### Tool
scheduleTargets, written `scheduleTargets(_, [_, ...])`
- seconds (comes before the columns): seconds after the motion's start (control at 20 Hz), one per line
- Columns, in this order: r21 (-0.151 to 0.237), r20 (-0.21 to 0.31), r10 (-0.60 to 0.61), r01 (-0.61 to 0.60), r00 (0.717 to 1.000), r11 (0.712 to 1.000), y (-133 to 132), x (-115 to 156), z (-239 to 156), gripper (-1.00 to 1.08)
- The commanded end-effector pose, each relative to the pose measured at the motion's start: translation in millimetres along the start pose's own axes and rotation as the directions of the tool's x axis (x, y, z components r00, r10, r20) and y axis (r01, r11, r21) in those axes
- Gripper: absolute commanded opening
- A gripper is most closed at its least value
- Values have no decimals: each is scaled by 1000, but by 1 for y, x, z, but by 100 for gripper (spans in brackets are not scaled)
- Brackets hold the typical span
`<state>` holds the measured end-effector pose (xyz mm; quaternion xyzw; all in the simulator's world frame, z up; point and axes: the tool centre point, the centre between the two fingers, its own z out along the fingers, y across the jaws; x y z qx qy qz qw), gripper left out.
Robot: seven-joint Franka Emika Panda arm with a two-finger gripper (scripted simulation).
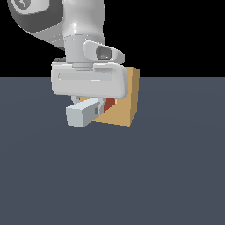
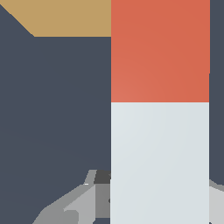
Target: Insert the peg into the horizontal hole in a box.
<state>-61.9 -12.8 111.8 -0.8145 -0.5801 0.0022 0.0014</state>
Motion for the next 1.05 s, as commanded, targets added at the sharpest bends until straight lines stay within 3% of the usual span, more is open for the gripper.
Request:
scheduleTargets(0.0, [-4,-2,-1,1,1000,1000,1,11,-2,-100])
scheduleTargets(0.6, [-7,-3,-1,1,1000,1000,0,99,-4,-100])
scheduleTargets(1.0, [-7,-3,-1,1,1000,1000,2,117,-4,-100])
